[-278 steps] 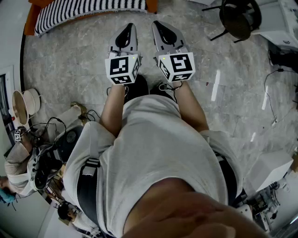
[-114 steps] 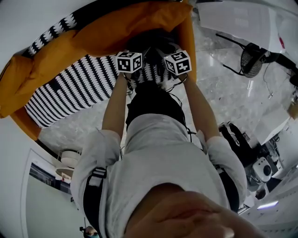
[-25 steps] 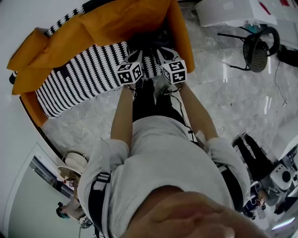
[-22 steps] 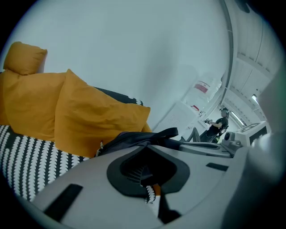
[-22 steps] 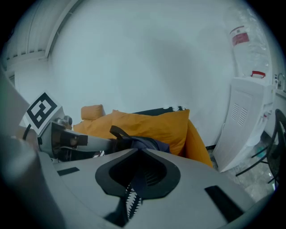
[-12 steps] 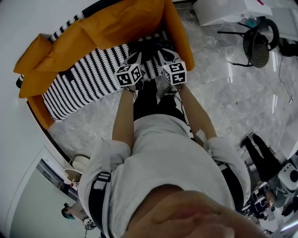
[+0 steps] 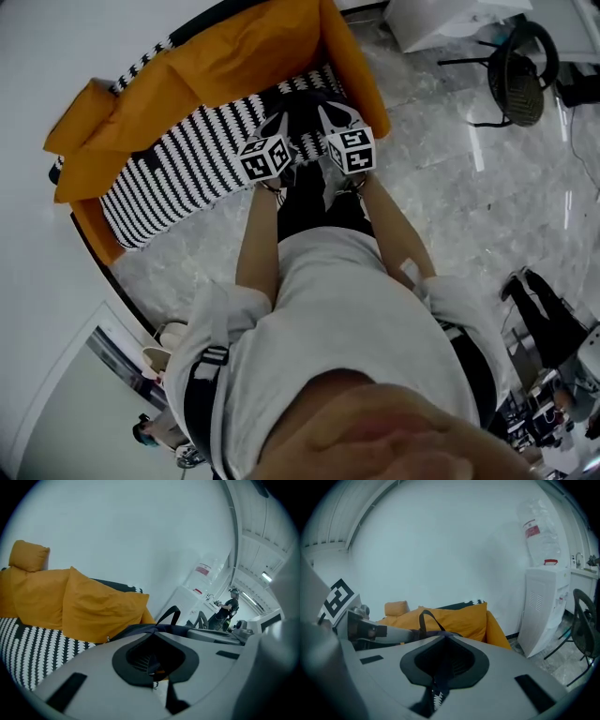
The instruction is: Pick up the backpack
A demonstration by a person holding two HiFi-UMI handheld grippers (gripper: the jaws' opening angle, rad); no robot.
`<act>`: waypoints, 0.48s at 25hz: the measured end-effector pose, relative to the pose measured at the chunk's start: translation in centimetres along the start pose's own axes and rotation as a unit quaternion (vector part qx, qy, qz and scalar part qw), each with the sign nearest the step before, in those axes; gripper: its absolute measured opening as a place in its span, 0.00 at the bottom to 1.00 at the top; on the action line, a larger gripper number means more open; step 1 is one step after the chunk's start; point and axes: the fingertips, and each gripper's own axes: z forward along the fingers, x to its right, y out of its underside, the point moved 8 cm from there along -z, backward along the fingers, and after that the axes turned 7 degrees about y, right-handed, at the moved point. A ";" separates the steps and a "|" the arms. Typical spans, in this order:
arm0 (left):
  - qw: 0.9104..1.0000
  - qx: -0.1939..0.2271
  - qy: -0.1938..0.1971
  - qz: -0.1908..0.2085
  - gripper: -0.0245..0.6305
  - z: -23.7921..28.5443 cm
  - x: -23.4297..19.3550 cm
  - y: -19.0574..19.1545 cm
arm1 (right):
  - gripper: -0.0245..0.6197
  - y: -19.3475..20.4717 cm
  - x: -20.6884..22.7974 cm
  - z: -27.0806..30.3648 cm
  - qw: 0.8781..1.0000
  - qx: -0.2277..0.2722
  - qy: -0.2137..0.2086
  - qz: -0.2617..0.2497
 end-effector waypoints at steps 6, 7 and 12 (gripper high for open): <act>0.999 0.026 -0.011 0.044 0.06 -1.7 2.5 -0.7 | 0.12 -1.6 -0.6 -3.1 0.999 0.030 0.014 -0.027; 0.998 0.034 -0.015 0.055 0.06 -1.9 3.0 -1.1 | 0.12 -2.1 -0.7 -3.5 0.999 0.037 0.016 -0.029; 0.993 0.073 -0.029 0.093 0.06 -3.5 5.6 -2.6 | 0.12 -4.0 -0.9 -6.0 0.997 0.072 0.015 -0.038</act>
